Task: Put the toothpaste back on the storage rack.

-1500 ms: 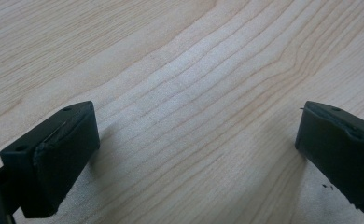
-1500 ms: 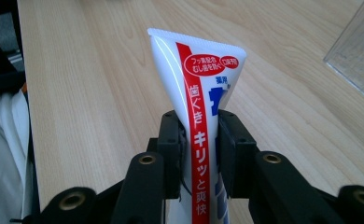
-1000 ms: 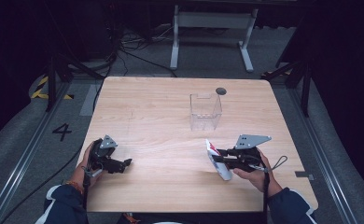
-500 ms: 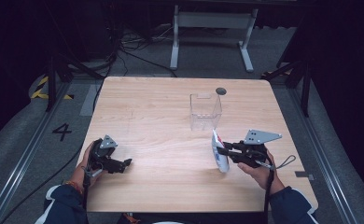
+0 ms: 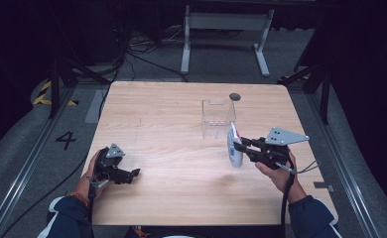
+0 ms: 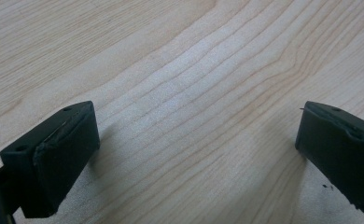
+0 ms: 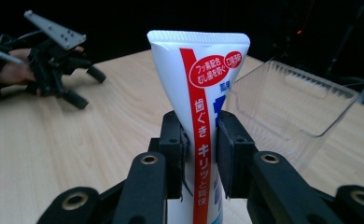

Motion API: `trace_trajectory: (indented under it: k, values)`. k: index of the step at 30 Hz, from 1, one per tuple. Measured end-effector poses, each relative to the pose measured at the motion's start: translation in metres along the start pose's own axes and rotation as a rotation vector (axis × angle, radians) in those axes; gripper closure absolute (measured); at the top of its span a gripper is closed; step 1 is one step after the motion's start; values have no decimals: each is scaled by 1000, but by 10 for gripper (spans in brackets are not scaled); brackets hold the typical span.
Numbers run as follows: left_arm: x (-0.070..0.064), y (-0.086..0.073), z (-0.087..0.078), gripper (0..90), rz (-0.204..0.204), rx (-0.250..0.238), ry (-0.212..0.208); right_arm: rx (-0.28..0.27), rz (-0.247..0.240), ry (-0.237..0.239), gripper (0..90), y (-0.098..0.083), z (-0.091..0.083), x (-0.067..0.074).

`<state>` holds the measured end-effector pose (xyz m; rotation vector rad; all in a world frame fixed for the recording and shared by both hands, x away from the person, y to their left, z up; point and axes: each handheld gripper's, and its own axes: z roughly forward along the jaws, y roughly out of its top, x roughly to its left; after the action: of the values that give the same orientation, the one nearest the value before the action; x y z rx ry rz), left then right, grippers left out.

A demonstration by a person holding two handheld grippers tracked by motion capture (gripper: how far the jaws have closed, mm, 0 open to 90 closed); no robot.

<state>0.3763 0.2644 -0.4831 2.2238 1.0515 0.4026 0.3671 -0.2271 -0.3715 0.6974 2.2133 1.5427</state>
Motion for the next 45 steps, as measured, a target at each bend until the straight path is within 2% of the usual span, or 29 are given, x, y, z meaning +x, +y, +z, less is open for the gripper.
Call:
trace_trajectory:
  k: [1,2,6,7,10,17,22,27,34,45]
  values:
    - [-1,0,0,1,-11,2,-5,-12,-6,-13,741,2,-1,-1]
    - [0,0,0,1,3,1,0,-18,-7,-20,742,4,-2,-2]
    - [0,0,0,1,1,0,0,-33,-6,-26,742,10,-3,-7]
    - [-1,0,0,1,-14,4,-8,-49,-3,-31,742,14,-5,-10]
    - [0,0,0,1,4,1,-1,-59,-5,-36,742,19,-7,-13]
    - [0,0,0,2,0,0,1,-84,3,-51,743,31,-8,-19]
    - [0,0,0,1,0,0,0,-101,-9,-63,743,44,-5,-23]
    - [0,0,0,2,0,0,1,-104,-18,-68,743,60,5,-27]
    - [0,0,0,2,-1,0,0,-119,-3,-73,743,66,16,-35]
    - [0,0,0,1,0,0,1,-111,7,-94,746,74,36,-47]
